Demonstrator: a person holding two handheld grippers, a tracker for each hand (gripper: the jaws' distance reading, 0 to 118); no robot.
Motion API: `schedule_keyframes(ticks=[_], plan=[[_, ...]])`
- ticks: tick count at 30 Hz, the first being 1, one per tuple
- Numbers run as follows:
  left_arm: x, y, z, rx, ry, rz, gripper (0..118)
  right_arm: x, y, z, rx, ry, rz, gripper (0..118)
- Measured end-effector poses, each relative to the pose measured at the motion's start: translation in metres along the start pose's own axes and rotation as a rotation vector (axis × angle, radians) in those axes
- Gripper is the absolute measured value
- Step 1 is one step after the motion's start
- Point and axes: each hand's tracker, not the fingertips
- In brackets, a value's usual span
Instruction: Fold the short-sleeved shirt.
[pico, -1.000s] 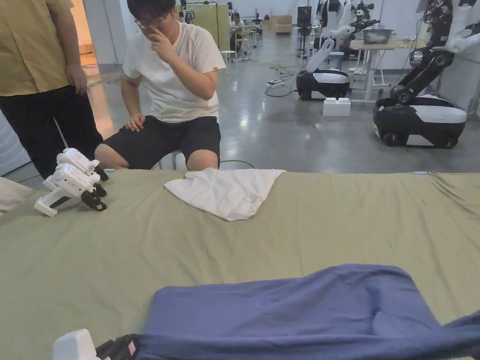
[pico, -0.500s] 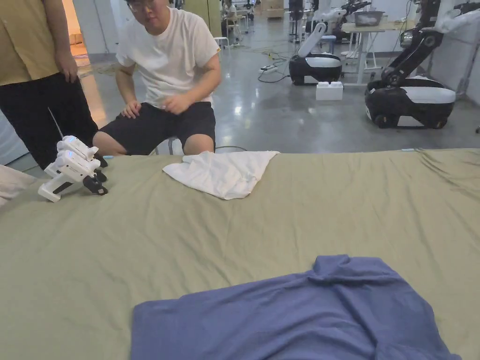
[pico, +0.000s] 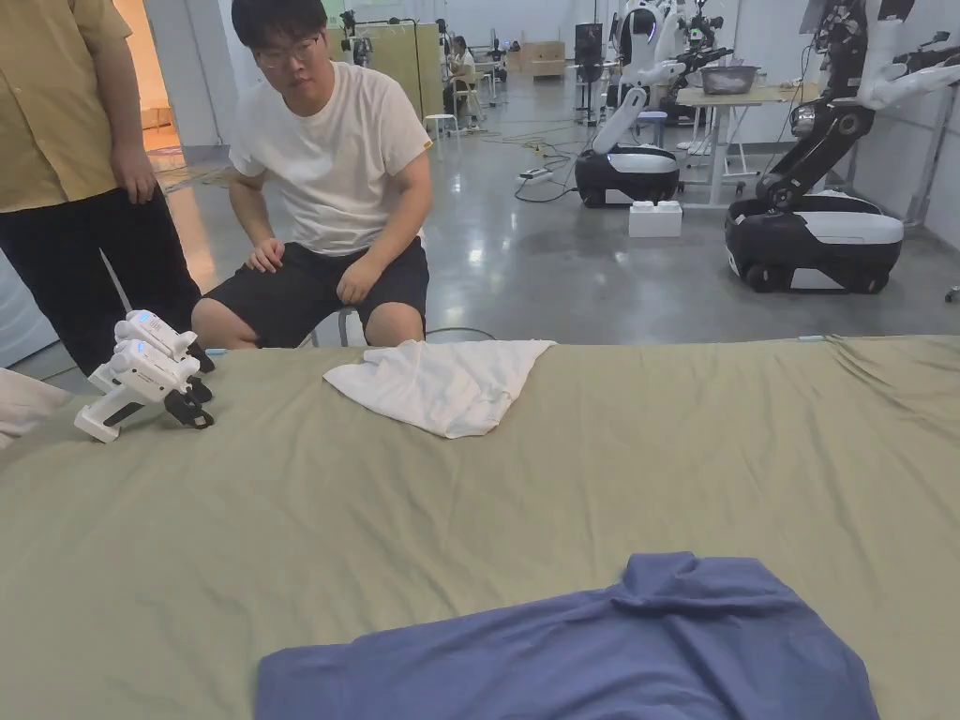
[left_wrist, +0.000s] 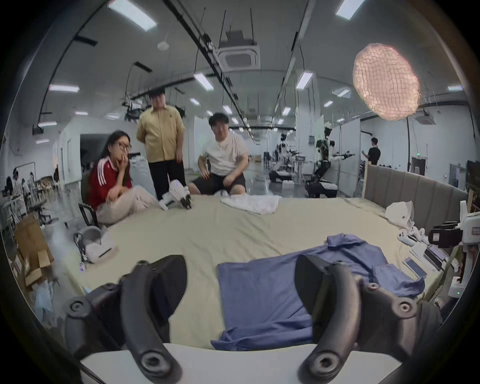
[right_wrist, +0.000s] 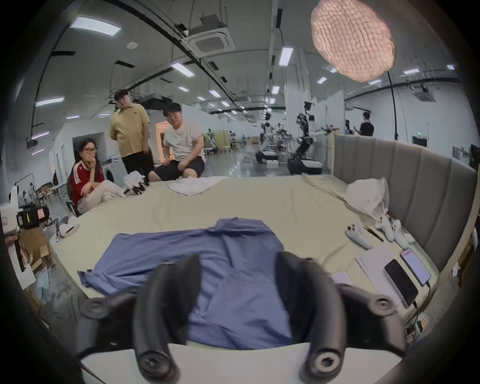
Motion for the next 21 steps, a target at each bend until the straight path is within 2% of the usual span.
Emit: schedule_keyframes(ticks=[1,2,3,4,7,12,15,17,20,21], plan=[[0.004,0.001,0.003,-0.008,0.003,-0.001,39,-0.007,-0.001,0.0,0.01,0.002,0.023,16],[0.007,0.002,0.003,-0.031,0.023,-0.003,13,-0.011,-0.002,-0.002,0.01,0.0,0.034,7],[0.006,0.001,0.002,-0.038,0.02,-0.002,1,-0.013,-0.002,-0.003,0.007,0.005,0.034,4],[0.005,0.0,0.003,-0.036,0.022,-0.002,0,-0.015,-0.002,-0.004,0.004,0.02,0.034,0],[-0.002,0.003,-0.001,-0.073,-0.013,0.066,0,-0.02,-0.002,-0.006,0.009,0.034,0.026,0],[-0.004,0.006,-0.023,-0.109,-0.048,0.088,0,-0.015,-0.004,-0.017,-0.02,0.03,-0.011,0],[-0.013,0.006,-0.074,-0.245,-0.097,0.133,0,-0.01,-0.008,-0.022,-0.037,0.04,-0.031,0],[-0.03,-0.009,-0.127,-0.296,-0.09,0.233,2,-0.007,-0.012,-0.023,-0.052,0.04,-0.039,0],[-0.047,-0.033,-0.216,-0.453,-0.09,0.267,50,0.001,-0.022,-0.025,-0.095,0.038,-0.066,0],[-0.048,-0.038,-0.24,-0.493,-0.081,0.267,59,0.005,-0.025,-0.026,-0.111,0.037,-0.075,0]])
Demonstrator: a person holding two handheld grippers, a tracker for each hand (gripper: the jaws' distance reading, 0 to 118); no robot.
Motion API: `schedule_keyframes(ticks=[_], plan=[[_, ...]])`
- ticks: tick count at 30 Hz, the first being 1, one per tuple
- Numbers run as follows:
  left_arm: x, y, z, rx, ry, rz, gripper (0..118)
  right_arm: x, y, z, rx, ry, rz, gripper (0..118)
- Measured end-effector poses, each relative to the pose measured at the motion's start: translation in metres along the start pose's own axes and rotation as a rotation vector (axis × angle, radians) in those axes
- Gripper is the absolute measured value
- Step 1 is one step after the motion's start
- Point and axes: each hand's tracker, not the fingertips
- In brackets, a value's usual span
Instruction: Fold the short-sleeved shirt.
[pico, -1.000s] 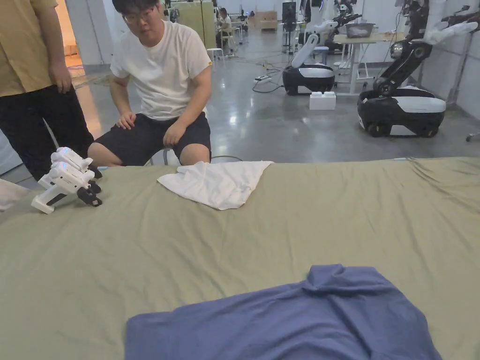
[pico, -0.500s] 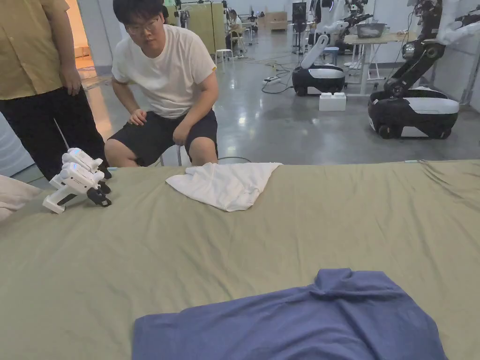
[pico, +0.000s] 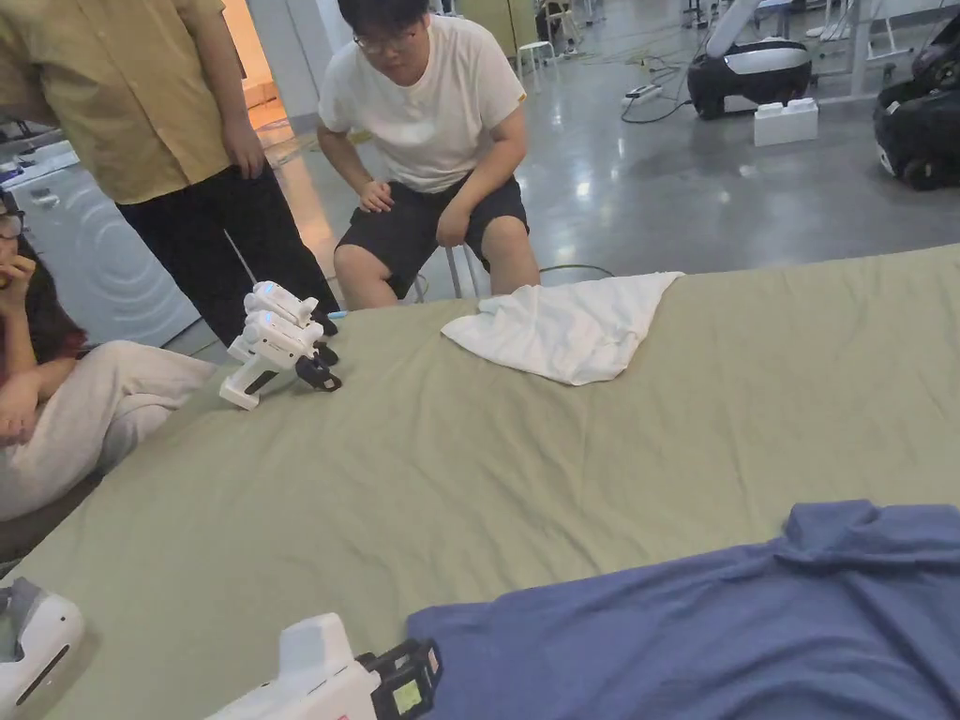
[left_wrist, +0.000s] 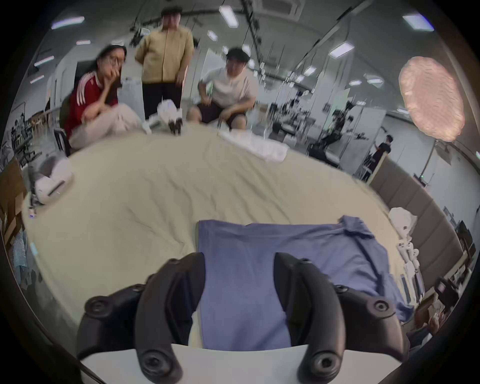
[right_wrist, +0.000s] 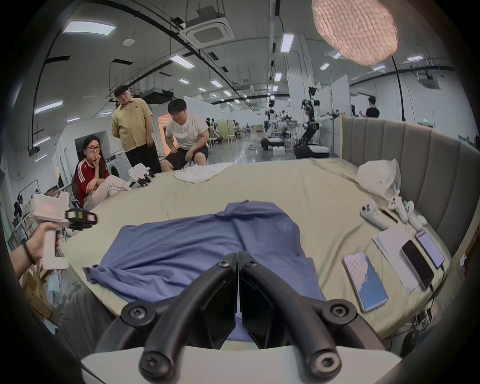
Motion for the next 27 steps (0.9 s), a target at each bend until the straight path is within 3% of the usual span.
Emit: schedule_keyframes(ticks=[8,10,11,13,15,19,20,21,22,23,24,25,27], plan=[[-0.011,0.036,-0.141,-0.13,0.081,0.113,55,0.027,-0.02,-0.006,-0.132,-0.09,0.005,0],[-0.006,0.034,-0.156,-0.173,0.136,0.067,26,0.033,-0.024,-0.009,-0.16,-0.107,0.007,0],[-0.004,0.031,-0.161,-0.198,0.159,0.043,19,0.035,-0.025,-0.011,-0.169,-0.111,0.007,0],[0.002,0.031,-0.163,-0.167,0.145,0.02,14,0.038,-0.025,-0.016,-0.189,-0.11,0.001,0],[0.006,0.029,-0.16,-0.174,0.151,0.016,1,0.041,-0.021,-0.024,-0.198,-0.101,0.004,0],[0.019,0.031,-0.17,-0.243,0.192,-0.063,0,0.051,0.019,-0.062,-0.188,-0.071,0.011,0],[0.02,0.033,-0.172,-0.261,0.195,-0.084,0,0.055,0.034,-0.076,-0.18,-0.056,0.014,6],[0.02,0.036,-0.175,-0.283,0.189,-0.107,0,0.061,0.053,-0.098,-0.196,-0.034,0.014,25],[0.021,0.037,-0.175,-0.302,0.185,-0.136,0,0.066,0.071,-0.12,-0.202,-0.036,0.022,25],[0.022,0.039,-0.176,-0.314,0.181,-0.158,0,0.071,0.082,-0.142,-0.196,-0.035,0.039,35],[0.022,0.04,-0.177,-0.319,0.181,-0.157,0,0.077,0.096,-0.169,-0.164,-0.041,0.075,66],[0.023,0.041,-0.178,-0.327,0.179,-0.164,0,0.083,0.104,-0.195,-0.174,-0.054,0.091,87],[0.022,0.04,-0.179,-0.333,0.178,-0.179,0,0.095,0.117,-0.25,-0.271,-0.095,0.111,89]])
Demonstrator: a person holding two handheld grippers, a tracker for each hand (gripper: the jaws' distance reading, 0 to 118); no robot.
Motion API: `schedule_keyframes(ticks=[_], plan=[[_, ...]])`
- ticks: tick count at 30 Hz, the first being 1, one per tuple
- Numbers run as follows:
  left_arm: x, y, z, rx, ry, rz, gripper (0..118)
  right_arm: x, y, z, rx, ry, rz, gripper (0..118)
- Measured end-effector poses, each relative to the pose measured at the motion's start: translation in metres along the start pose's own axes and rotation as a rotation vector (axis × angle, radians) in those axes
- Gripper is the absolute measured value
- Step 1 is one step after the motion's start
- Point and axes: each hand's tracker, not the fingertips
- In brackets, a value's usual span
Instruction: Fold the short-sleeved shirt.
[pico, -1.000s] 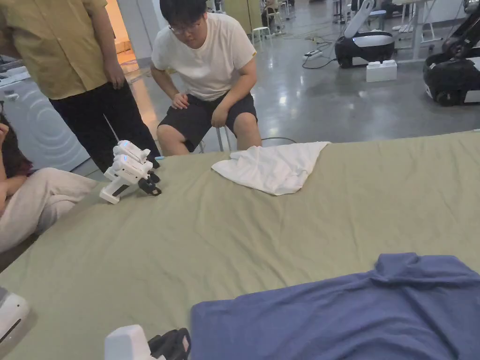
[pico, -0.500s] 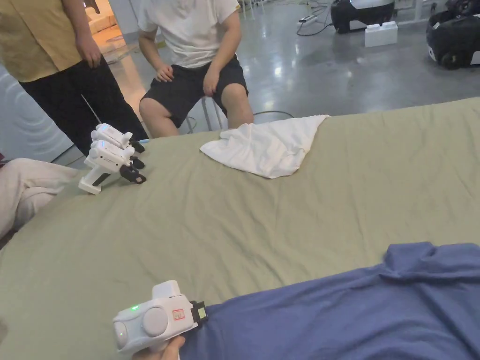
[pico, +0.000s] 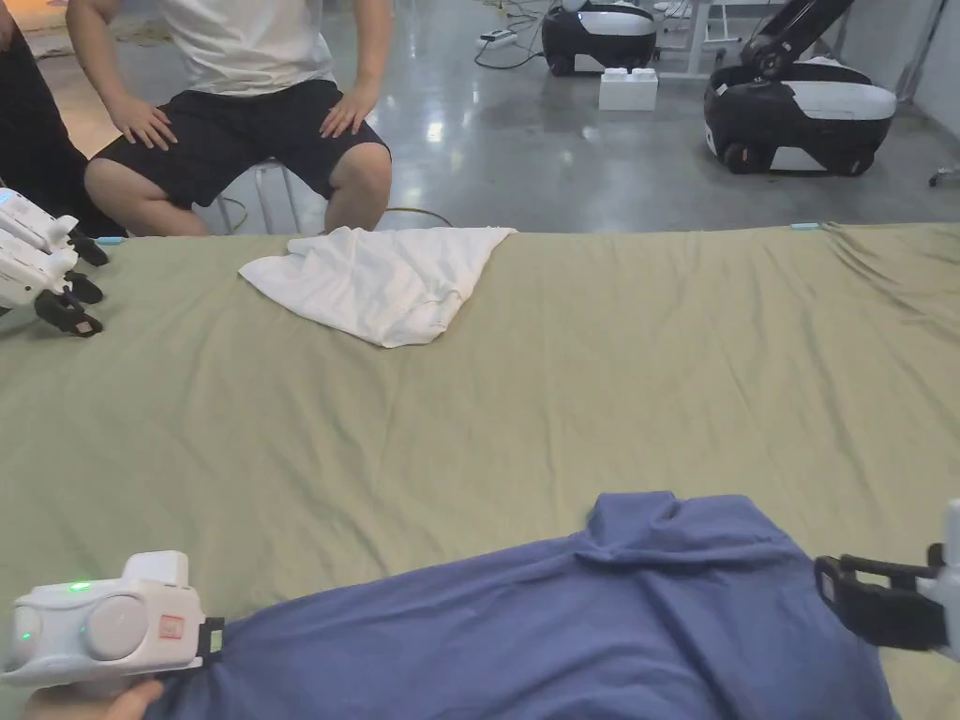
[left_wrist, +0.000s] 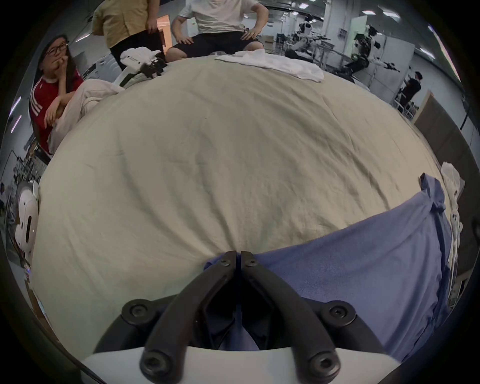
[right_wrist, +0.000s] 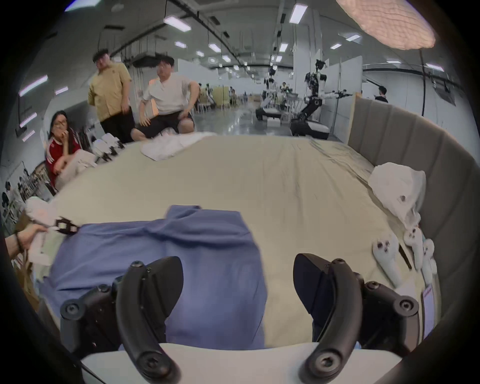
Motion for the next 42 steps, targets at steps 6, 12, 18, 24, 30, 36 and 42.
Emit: schedule_keyframes(ticks=[6,12,18,24,30,36,42], plan=[[-0.003,0.001,0.0,-0.011,-0.016,-0.035,1,0.023,-0.003,-0.126,-0.24,-0.019,-0.107,83],[-0.006,0.001,0.0,-0.014,-0.04,-0.021,1,0.013,-0.007,-0.149,-0.215,-0.024,-0.058,71],[0.004,-0.004,0.003,0.019,0.004,-0.05,0,-0.016,-0.003,-0.135,-0.227,0.007,0.093,1],[-0.02,-0.011,0.096,0.224,-0.093,0.069,0,-0.008,0.024,-0.035,-0.022,0.05,0.014,0],[-0.022,-0.026,0.25,0.514,-0.178,-0.052,0,0.001,0.05,0.113,0.237,0.057,-0.041,0],[-0.021,-0.018,0.378,0.748,-0.191,-0.101,0,0.004,0.088,0.233,0.459,0.009,-0.035,0],[-0.009,0.016,0.443,0.892,-0.182,-0.117,0,0.004,0.149,0.294,0.603,-0.083,-0.028,0]])
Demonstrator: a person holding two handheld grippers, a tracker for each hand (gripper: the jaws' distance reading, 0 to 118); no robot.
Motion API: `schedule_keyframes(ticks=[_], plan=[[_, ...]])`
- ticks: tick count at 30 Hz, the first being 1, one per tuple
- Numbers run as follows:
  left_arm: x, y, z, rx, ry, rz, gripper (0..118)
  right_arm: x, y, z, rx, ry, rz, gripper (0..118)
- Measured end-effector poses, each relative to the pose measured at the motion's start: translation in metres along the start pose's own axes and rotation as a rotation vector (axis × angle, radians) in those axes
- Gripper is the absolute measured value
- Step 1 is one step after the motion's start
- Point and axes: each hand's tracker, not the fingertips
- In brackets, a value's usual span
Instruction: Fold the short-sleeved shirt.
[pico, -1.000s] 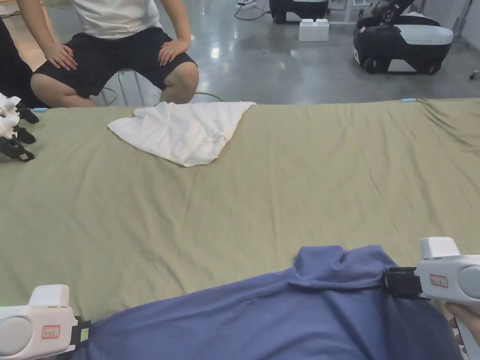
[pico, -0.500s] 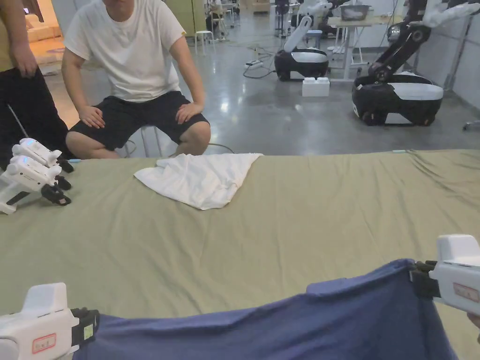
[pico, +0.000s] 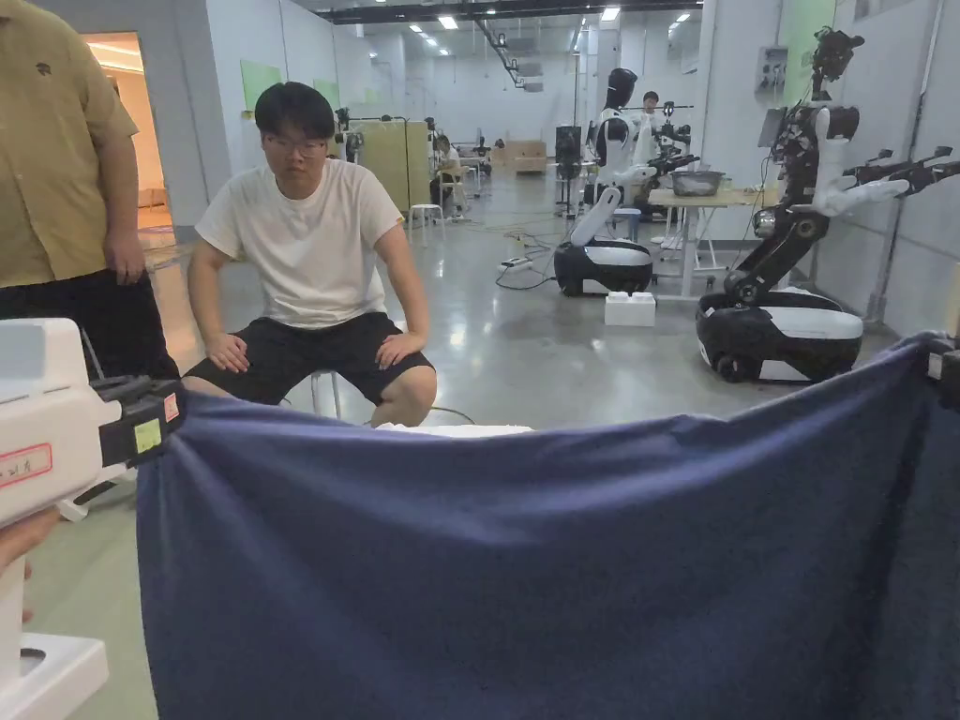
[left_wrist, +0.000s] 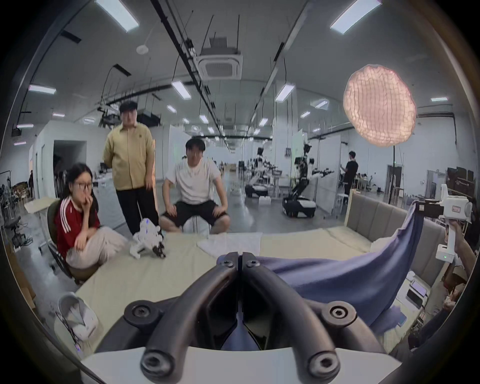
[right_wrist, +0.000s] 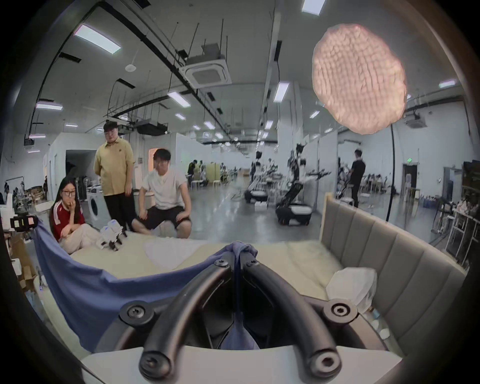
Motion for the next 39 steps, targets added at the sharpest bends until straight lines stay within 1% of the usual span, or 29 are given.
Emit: schedule_keyframes(ticks=[1,5,6,9,10,11,15,18,21,24,28,31,36,39], plan=[[0.0,0.008,-0.007,0.009,0.002,0.0,0,0.0,0.013,-0.003,0.007,-0.007,0.008,0],[0.005,0.04,-0.041,0.032,0.023,-0.012,0,0.001,0.054,-0.029,0.052,-0.031,-0.004,0],[0.005,0.044,-0.048,0.035,0.032,-0.008,0,-0.001,0.06,-0.035,0.063,-0.043,0.007,0],[0.005,0.061,-0.081,0.047,0.054,-0.002,0,-0.005,0.08,-0.064,0.104,-0.144,0.067,0],[0.004,0.065,-0.092,0.047,0.059,0.002,0,-0.006,0.085,-0.073,0.107,-0.159,0.084,0],[0.003,0.071,-0.105,0.047,0.07,0.007,0,-0.006,0.09,-0.087,0.103,-0.149,0.08,0],[-0.002,0.086,-0.145,0.057,0.118,0.05,0,-0.01,0.11,-0.125,0.11,-0.16,0.08,0],[-0.005,0.092,-0.17,0.058,0.123,0.069,0,-0.015,0.119,-0.153,0.11,-0.173,0.098,0],[-0.005,0.094,-0.189,0.059,0.149,0.055,0,-0.019,0.125,-0.169,0.116,-0.174,0.094,0],[-0.007,0.092,-0.204,0.069,0.148,0.074,0,-0.023,0.127,-0.181,0.125,-0.175,0.08,0],[-0.008,0.091,-0.224,0.06,0.15,0.063,0,-0.029,0.129,-0.199,0.111,-0.181,0.088,0],[-0.007,0.09,-0.232,0.059,0.153,0.06,0,-0.032,0.13,-0.205,0.112,-0.176,0.066,0],[-0.008,0.078,-0.251,0.045,0.151,0.059,0,-0.036,0.112,-0.217,0.088,-0.166,0.074,0],[-0.006,0.045,-0.264,-0.02,0.142,0.055,0,-0.035,0.081,-0.23,0.015,-0.135,0.039,0]])
